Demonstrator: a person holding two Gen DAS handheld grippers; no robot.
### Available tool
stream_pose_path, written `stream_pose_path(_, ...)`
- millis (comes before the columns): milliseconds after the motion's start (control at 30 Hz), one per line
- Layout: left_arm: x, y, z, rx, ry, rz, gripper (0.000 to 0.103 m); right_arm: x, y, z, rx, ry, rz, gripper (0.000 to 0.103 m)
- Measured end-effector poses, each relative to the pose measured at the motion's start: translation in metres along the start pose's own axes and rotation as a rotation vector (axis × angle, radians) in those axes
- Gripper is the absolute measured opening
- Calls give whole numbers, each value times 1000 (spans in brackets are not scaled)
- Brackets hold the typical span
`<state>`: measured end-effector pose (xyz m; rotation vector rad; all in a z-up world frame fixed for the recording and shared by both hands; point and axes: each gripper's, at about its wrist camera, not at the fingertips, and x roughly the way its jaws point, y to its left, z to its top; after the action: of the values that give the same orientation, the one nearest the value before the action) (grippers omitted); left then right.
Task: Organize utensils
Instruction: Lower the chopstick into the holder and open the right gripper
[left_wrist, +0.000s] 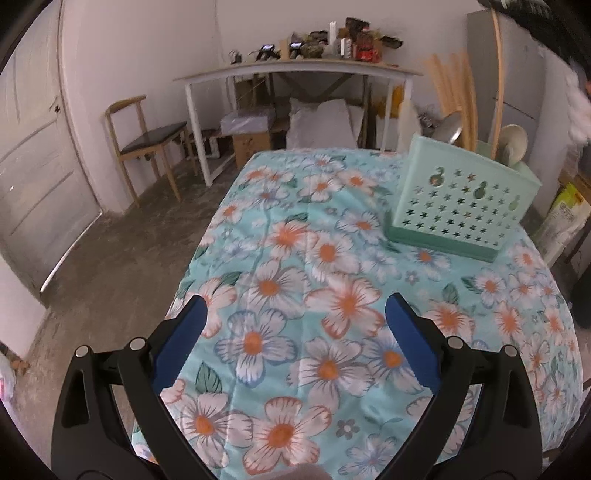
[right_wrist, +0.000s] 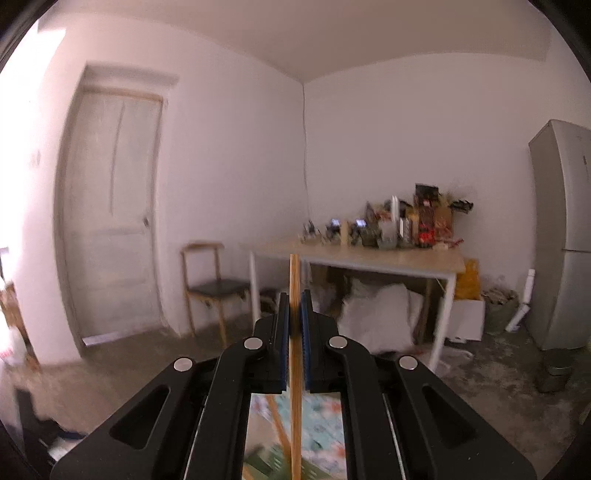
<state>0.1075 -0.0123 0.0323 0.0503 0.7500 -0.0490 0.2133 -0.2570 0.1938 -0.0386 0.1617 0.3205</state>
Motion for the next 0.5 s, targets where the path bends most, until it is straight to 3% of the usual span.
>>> stream_pose_path(167,-1,7,3,-35,-4,27,94,3,1,-32,0,102,-24,9)
stream_pose_path(233,-3,8,5,-45,-10,36,94,-6,-1,-36,17,103,-39,30)
stream_pose_path(367,-4,8,8,-70,-13,46,94,-37,-5,-38,65,82,-74,46)
stream_pose_path(500,-6,5,12,-87,-8,48,94,-71,0,-44,106,70,-87,70)
